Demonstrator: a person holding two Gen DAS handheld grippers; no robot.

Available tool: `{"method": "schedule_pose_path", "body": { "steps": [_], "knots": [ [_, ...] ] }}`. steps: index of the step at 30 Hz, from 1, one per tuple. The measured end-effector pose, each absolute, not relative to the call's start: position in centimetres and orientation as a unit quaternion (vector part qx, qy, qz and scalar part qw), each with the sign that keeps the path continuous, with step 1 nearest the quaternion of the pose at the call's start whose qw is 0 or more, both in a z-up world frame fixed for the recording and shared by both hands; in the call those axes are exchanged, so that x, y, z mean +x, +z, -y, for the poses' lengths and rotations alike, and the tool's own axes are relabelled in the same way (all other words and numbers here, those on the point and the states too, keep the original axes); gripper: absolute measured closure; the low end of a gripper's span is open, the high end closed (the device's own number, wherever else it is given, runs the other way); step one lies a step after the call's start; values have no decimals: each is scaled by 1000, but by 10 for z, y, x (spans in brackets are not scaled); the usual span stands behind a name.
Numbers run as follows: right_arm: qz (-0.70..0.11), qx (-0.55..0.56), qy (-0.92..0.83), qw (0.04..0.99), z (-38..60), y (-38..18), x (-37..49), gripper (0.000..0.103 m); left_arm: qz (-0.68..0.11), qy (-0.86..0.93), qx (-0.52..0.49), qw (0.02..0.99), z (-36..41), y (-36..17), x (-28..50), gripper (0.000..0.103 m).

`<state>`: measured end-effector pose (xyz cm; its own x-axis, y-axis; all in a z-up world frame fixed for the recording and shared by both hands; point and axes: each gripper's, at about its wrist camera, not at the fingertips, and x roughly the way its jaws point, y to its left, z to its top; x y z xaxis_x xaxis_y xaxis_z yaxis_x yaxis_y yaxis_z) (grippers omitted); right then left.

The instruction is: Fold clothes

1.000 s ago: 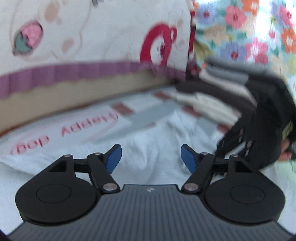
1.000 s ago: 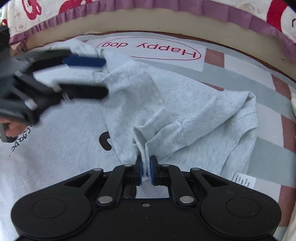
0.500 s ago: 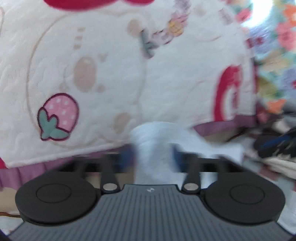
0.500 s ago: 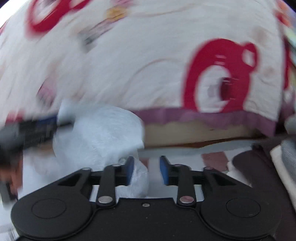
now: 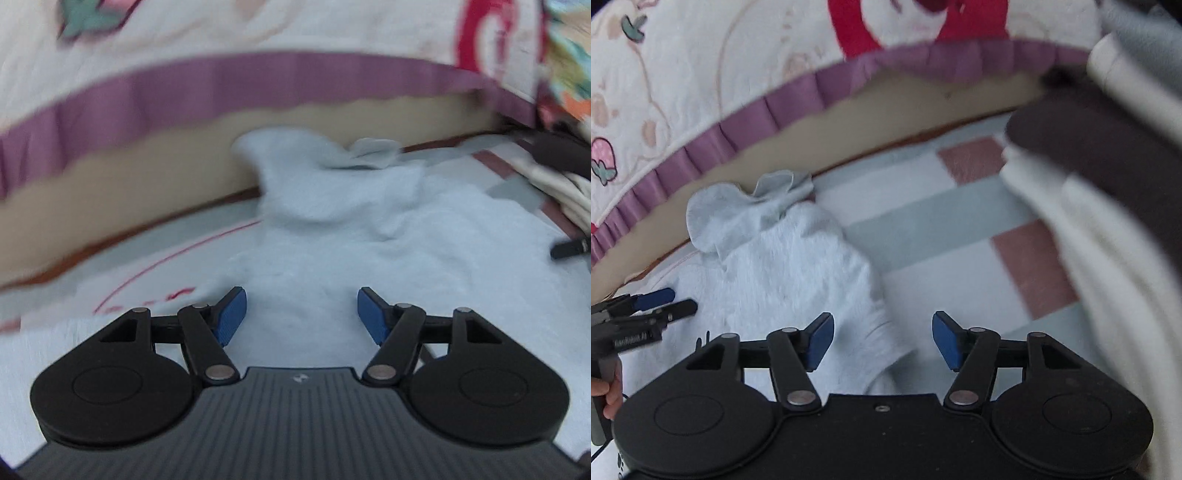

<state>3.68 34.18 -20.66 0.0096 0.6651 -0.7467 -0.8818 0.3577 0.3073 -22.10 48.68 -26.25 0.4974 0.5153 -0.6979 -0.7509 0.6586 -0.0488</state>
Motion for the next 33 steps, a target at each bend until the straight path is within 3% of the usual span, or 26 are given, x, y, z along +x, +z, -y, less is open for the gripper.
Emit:
{"method": "schedule_pose_path", "body": {
  "steps": [2,4,7,13,15,16,17,24,30,31,32,33],
  "knots": [
    [-406,-156,589,681,-349,-200,23,95,-335,384,-179,842,-496,-262,-224,38],
    [-374,-189,622,662,-355,-194,10,95,-338,390,-172,839,-502,-260,-226,42],
    [-305,-238,575,721,-353,-182,12,98,-352,419,-152,823,-512,-261,-228,41],
    [-295,-285,487,771,-346,-191,18,97,-338,439,-189,811,-517,-257,-247,40],
    [-331,-227,505,764,-321,-178,19,85,-323,420,-200,824,-504,-249,-254,39],
    [-354,-195,515,756,-306,-171,20,66,-317,406,-209,831,-495,-245,-257,39],
    [-377,-169,524,745,-292,-168,19,53,-315,390,-218,837,-486,-243,-259,39],
    [-437,-165,509,723,-202,-169,3,48,-350,329,-244,843,-421,-238,-273,39],
    [-537,-46,416,733,-155,-201,7,42,-401,314,-240,827,-386,-236,-298,39],
    [-541,-22,427,725,-150,-205,3,46,-404,318,-237,824,-380,-235,-306,38],
    [-535,-11,437,723,-150,-208,-1,78,-407,322,-234,822,-375,-235,-315,38],
    [-516,-22,439,735,-153,-208,-6,98,-411,326,-232,820,-370,-235,-323,38]
  ]
}}
